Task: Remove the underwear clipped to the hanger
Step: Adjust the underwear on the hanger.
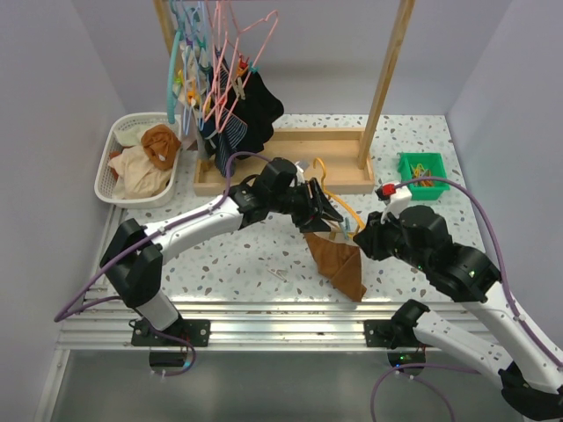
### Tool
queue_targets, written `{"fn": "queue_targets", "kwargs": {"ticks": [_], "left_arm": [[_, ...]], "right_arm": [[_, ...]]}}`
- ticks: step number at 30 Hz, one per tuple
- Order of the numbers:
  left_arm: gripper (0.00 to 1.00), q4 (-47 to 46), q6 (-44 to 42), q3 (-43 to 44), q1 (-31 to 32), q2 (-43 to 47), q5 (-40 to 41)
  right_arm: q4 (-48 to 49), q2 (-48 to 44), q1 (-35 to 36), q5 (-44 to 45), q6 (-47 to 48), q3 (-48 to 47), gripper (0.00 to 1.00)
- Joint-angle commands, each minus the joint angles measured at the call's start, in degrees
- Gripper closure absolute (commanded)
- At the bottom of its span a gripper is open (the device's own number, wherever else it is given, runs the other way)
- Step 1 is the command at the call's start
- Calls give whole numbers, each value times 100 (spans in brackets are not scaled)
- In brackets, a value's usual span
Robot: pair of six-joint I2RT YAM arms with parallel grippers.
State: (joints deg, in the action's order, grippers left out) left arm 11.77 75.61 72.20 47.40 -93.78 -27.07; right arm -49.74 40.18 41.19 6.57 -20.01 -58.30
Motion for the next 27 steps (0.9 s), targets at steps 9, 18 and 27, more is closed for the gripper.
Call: {"fn": "queue_targets", "kwargs": {"ticks": [9,18,27], "left_arm": [[77,-166,-161,-741,6,693,-123],[58,-1133,594,-1981,6,1651,149],[0,-1334,962,-1007,6,783,-263]], "right_arm": [[-19,130,12,784,-99,-234,100],[130,253,12,461,-109,-173,100],[87,279,12,284,-12,-217,100]]}}
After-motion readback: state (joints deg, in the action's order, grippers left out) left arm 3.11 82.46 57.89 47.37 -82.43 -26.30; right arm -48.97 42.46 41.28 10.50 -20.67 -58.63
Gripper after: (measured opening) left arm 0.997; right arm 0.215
